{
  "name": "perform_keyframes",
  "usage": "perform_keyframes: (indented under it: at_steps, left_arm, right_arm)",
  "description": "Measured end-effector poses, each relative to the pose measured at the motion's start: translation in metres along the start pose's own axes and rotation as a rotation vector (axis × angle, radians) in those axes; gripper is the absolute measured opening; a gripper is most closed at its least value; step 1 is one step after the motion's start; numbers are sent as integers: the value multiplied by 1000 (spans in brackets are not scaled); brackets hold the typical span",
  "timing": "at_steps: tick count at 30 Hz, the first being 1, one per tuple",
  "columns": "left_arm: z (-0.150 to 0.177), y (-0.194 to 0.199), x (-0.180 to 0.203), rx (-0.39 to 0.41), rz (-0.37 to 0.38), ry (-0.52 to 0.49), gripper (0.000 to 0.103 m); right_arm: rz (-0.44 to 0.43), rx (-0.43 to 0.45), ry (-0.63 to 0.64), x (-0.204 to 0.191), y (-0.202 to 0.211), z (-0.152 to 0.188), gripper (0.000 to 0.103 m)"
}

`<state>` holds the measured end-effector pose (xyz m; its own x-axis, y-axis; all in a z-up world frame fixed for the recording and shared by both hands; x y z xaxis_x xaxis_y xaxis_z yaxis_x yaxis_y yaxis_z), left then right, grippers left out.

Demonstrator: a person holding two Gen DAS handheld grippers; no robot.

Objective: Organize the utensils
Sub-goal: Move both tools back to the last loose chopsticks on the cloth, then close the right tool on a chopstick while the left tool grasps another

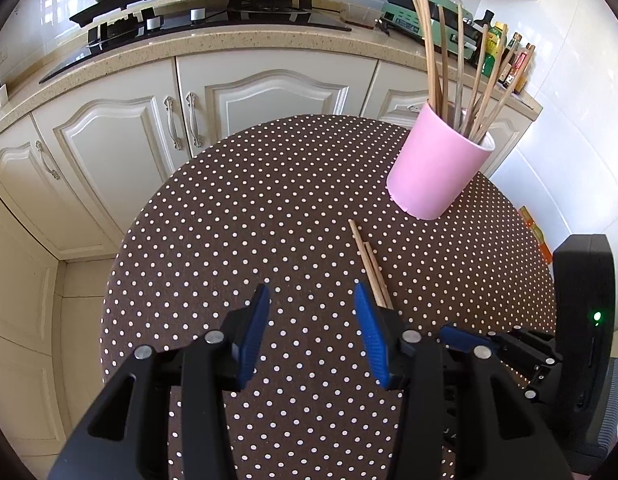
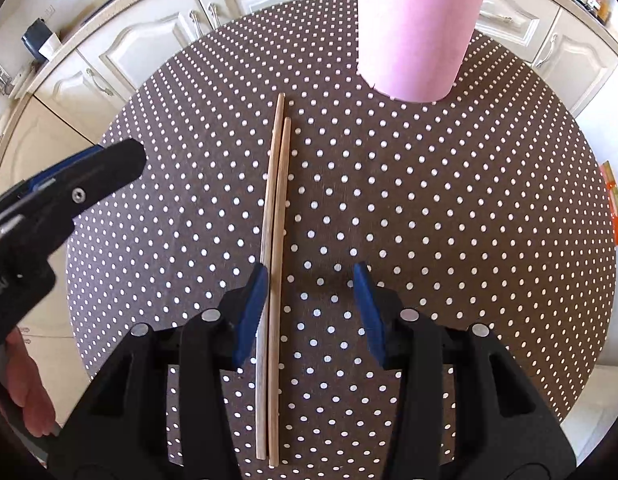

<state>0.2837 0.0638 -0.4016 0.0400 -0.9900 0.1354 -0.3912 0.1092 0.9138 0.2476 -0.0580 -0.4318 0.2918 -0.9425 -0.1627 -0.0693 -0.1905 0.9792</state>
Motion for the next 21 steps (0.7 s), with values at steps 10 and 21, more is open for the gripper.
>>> perform_keyframes:
  at_steps: [10,21]
  left_arm:
    - [-2,-2,-4,-8,-2,25,44]
    - [-1,-8,-4,-36,-13,45,44]
  right_arm:
    - [9,-12,-3,17,5,-9,39]
    - [118,-44,131,-15,-14,-30,29]
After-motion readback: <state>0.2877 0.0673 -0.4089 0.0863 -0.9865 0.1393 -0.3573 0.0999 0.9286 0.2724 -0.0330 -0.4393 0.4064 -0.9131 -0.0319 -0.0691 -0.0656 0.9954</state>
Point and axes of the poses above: each gripper's, at about its wrist camera, not at the fingertips, and y roughly against the way its jaws point, x to its right, z to its underside, the point moved 2 cm from there along -y, roughly the way its jaws point, and after that the axes turned 11 degrees about -x, right-handed, at the moved point
